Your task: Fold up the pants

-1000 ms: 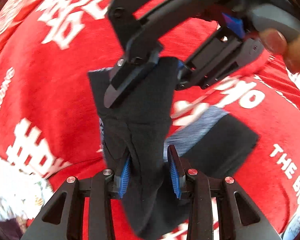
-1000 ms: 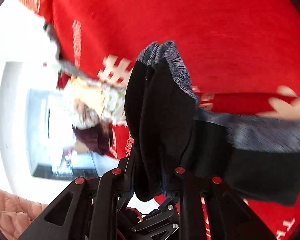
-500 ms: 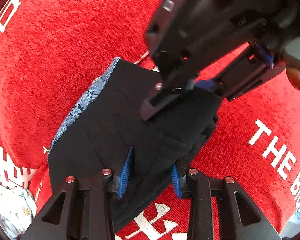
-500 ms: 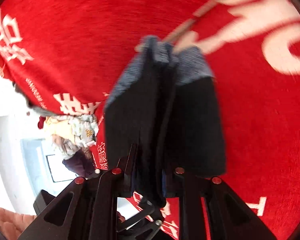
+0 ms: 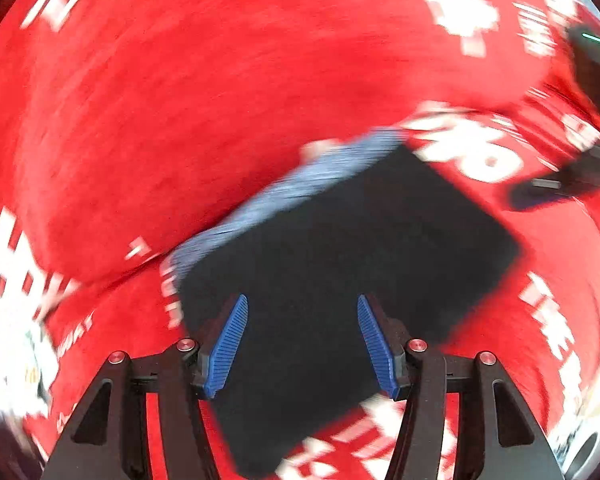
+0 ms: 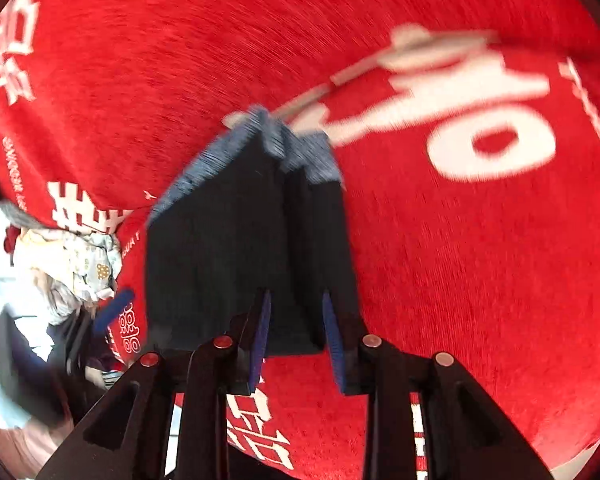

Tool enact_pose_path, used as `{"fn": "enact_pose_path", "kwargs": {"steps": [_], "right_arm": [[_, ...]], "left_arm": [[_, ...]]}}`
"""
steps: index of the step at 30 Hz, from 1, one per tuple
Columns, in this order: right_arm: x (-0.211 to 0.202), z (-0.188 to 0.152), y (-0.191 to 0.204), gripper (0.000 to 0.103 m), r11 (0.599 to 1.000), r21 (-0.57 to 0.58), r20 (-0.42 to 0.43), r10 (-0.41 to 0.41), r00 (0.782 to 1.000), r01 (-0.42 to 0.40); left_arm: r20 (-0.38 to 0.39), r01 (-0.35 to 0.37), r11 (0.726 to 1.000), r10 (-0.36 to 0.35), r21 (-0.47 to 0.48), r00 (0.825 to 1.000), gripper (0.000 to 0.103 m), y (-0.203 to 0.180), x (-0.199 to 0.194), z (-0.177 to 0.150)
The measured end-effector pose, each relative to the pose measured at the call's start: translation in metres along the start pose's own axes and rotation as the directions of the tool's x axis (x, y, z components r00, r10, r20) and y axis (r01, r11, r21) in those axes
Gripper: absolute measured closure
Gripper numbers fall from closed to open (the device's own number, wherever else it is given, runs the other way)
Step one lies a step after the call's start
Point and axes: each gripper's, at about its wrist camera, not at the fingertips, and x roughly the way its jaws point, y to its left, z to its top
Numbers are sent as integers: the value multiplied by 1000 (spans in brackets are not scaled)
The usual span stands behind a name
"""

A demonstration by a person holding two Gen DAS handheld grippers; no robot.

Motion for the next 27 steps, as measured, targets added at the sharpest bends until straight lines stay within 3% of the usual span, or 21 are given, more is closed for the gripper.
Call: {"fn": "enact_pose_path", "kwargs": {"steps": [2,4,8,10,14,19,23,27], "right_arm": [[6,13,18,72,999,-40,14,5,1000,-5],[20,27,35,72,997,-82,13,-9,1000,10],[65,31,67,72,979,-175,-5,-108,994,106],[78,23,61,74,974,-170,-21,-154,988,148],[79,9,50,79,975,-157,-4,-158,987,155],[71,-1,54,78,968,-161,-16,-197,980,192],[64,-12,54,76,963,-154,-9,-224,975,220],[54,-27,61,71,955,-147,18,-257,966,257]], "left_arm": [[-36,-39,990,34,-136,999,44,37,21,8],[-88,-33,963,10,-268,996,44,67,44,13],[-174,61,892,-154,-448,973,41,100,89,3],[-168,74,888,-168,-455,971,32,104,92,-3],[-163,110,867,-213,-485,963,31,105,89,-8],[-181,81,888,-180,-452,967,31,106,68,-13],[-193,81,886,-188,-456,963,31,111,49,-33],[-224,74,904,-183,-422,957,31,102,33,-58]]}}
